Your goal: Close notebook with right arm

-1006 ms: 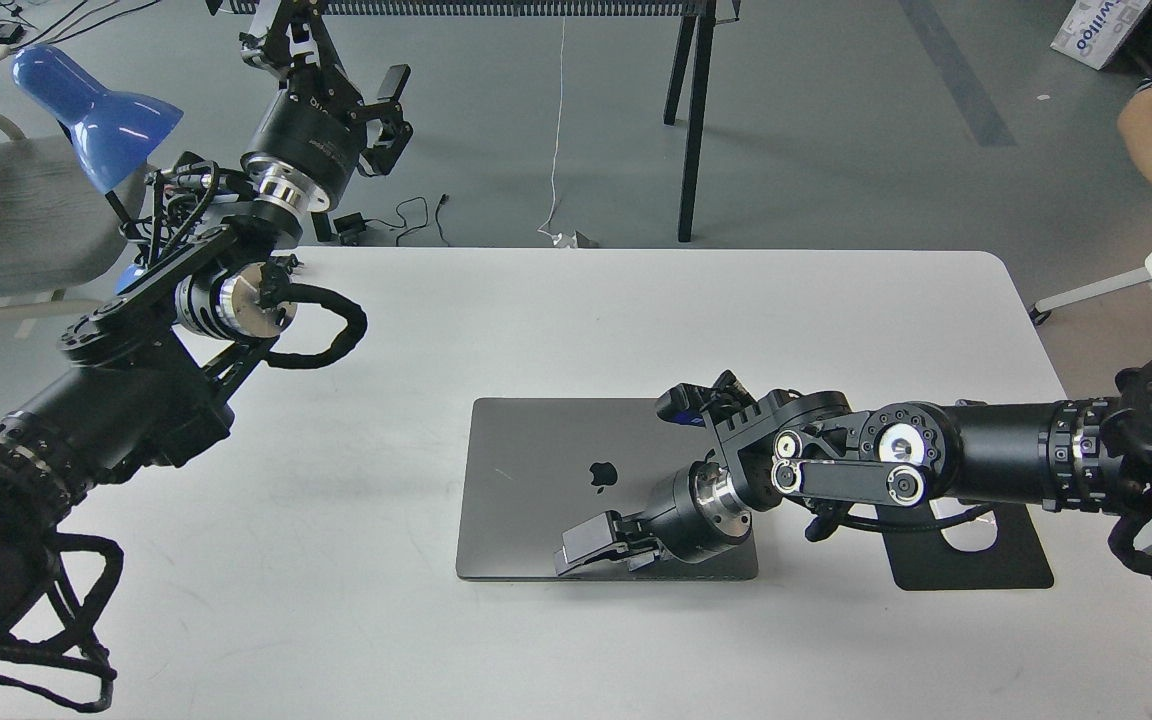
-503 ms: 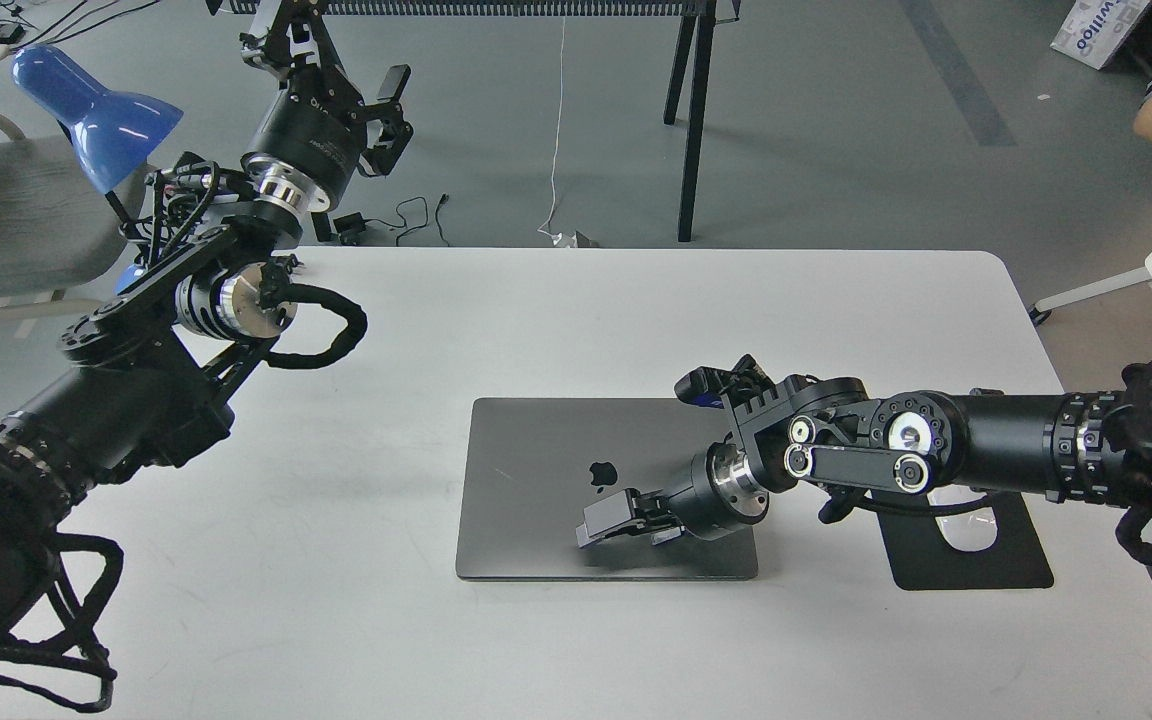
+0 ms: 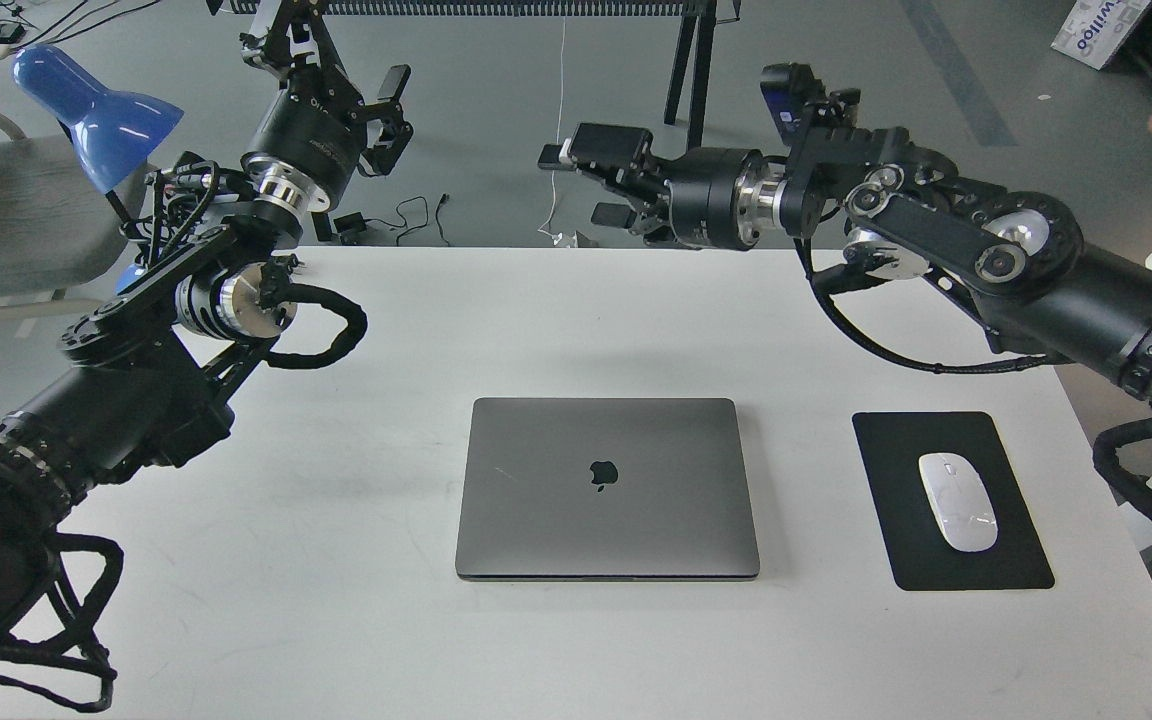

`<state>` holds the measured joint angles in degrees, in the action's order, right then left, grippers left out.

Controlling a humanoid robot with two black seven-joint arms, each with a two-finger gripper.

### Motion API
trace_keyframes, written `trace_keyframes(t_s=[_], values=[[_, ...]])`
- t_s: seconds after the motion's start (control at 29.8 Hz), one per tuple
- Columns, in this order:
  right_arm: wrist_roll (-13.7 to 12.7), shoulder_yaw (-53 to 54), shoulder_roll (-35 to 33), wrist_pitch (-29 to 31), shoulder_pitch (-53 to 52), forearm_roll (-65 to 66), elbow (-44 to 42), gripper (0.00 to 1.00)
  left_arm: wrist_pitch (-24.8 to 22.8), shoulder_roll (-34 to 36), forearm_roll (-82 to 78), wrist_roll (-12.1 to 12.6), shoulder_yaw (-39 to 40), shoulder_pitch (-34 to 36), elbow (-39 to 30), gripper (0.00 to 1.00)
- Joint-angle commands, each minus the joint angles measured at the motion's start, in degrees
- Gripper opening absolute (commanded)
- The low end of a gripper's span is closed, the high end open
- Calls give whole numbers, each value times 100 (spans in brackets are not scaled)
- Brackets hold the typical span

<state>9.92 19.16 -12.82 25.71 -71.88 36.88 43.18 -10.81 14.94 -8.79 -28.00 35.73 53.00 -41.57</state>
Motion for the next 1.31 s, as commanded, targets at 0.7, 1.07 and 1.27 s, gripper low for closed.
trace_keyframes(t_s=[0.7,1.07,1.27], values=[[273,2547,-739,229,1597,-2633,-381,100,0,9,9,0,-4,0,0,100],[300,3067,-467,229,2406,-2633,-337,100,0,0,9,0,-4,0,0,100],[300,3322,-300,229,2424,-2633,-310,100,0,0,9,0,5,0,0,100]])
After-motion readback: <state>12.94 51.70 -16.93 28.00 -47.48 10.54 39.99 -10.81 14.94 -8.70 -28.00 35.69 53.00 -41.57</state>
